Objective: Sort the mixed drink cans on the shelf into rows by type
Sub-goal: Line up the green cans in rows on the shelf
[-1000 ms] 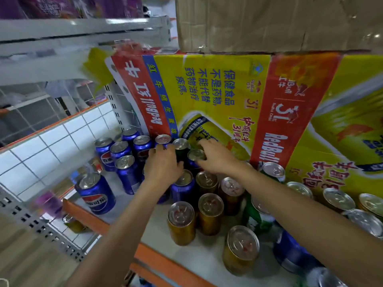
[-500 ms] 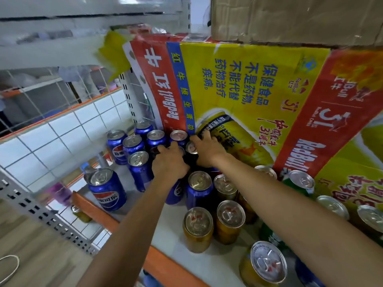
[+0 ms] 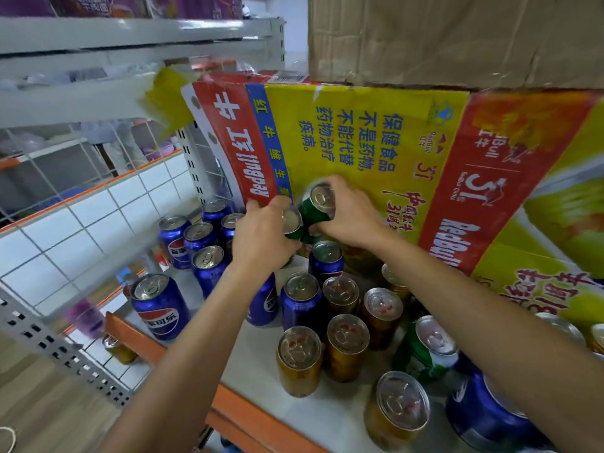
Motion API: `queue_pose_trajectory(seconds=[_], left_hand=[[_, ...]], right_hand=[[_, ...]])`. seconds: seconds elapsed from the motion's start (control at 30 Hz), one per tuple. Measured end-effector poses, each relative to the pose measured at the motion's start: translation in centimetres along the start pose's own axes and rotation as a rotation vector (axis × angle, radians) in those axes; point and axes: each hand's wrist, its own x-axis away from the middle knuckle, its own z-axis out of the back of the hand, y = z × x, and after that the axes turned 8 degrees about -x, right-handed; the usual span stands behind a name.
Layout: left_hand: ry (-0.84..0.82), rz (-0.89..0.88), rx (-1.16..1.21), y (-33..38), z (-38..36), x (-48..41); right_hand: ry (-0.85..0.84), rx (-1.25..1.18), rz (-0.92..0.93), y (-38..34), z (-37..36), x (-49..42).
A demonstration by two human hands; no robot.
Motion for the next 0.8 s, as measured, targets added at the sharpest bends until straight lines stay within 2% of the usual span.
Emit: queue_pose_trajectory(seconds=[0.1,0.27,0.5,0.67,0.8], left_hand=[[0.027,-0.068,0.061,2.1,2.8,1.3],[-0.039,-0.225,0.182,7.3,4.3,3.5],[-0.167,-0.481,0.285,17.4,2.7,6.6],[-0.257,-0.653,0.238,24.2,1.0,9.0],[-0.251,-0.721,0.255,28.8,0.1,11.1]], right_hand=[[0.045,-0.021,-0.005,-0.8,4.0,2.8],[0.069,-0.019,-0.019,-0.5,10.4,9.1],[0.192,0.095,-0.099,3.0,18.7,18.6],[0.29,0.115,-0.221,6.4,23.6,25.1],[0.385,0.131,-0.3,8.5,26.7,29.3]])
